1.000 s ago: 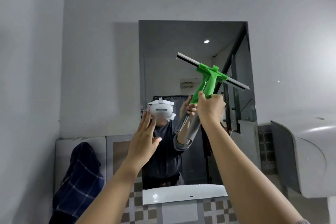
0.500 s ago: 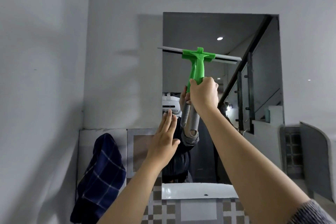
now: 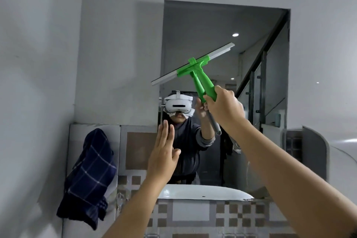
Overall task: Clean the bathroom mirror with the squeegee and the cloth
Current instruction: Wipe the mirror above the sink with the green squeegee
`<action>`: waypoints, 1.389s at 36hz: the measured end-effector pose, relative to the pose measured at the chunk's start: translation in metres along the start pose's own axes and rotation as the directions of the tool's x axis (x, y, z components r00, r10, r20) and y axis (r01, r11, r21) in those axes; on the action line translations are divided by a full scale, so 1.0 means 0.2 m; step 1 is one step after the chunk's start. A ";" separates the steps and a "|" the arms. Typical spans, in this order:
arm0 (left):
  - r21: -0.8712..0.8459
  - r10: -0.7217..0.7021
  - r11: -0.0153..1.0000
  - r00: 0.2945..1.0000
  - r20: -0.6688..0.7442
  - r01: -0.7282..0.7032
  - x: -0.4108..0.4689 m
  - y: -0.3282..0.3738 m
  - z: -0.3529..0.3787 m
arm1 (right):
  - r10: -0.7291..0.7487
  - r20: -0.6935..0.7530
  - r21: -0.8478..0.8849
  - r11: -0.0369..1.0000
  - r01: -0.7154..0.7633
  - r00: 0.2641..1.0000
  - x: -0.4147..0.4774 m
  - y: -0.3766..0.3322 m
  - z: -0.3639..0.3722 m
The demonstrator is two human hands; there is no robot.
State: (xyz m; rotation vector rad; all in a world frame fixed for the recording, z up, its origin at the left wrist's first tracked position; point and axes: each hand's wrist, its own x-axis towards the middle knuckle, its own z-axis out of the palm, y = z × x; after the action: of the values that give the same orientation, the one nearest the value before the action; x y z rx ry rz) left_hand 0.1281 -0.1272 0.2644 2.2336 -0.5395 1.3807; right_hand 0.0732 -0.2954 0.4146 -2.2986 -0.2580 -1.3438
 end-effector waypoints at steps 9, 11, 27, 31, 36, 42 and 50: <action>0.007 -0.118 0.993 0.993 -0.014 0.118 -0.04 0.07 0.03 | -0.159 0.077 -0.182 0.968 0.170 0.984 0.06 0.20 -0.17; 0.021 -0.122 0.992 0.992 -0.008 0.122 -0.04 0.08 0.03 | -0.185 0.087 -0.212 0.957 0.200 0.979 0.08 0.24 -0.21; 0.111 -0.189 0.977 0.981 0.041 0.183 -0.02 0.07 0.05 | -0.128 0.085 -0.281 0.948 0.147 0.988 0.02 0.76 -0.45; 0.033 -0.125 0.992 0.992 -0.029 0.126 -0.01 0.13 0.04 | -0.068 0.066 -0.264 0.961 0.083 0.995 -0.01 0.83 -0.44; 0.128 -0.171 0.978 0.985 0.026 0.166 -0.02 0.08 0.03 | -0.019 0.055 -0.224 0.974 0.031 0.998 -0.08 0.86 -0.41; 0.089 -0.186 0.979 0.982 0.040 0.182 -0.03 0.09 0.02 | 0.087 0.050 -0.086 0.993 -0.082 0.995 -0.19 0.84 -0.33; 0.113 -0.148 0.983 0.988 0.036 0.143 -0.03 0.04 0.03 | 0.240 0.027 0.071 0.968 -0.242 0.970 -0.31 0.77 -0.21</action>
State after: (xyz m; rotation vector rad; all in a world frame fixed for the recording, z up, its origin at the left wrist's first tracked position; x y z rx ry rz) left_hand 0.1248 -0.1371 0.2586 2.3448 -0.3134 1.3187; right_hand 0.0683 -0.4460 0.3333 -2.2000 -0.0306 -1.1725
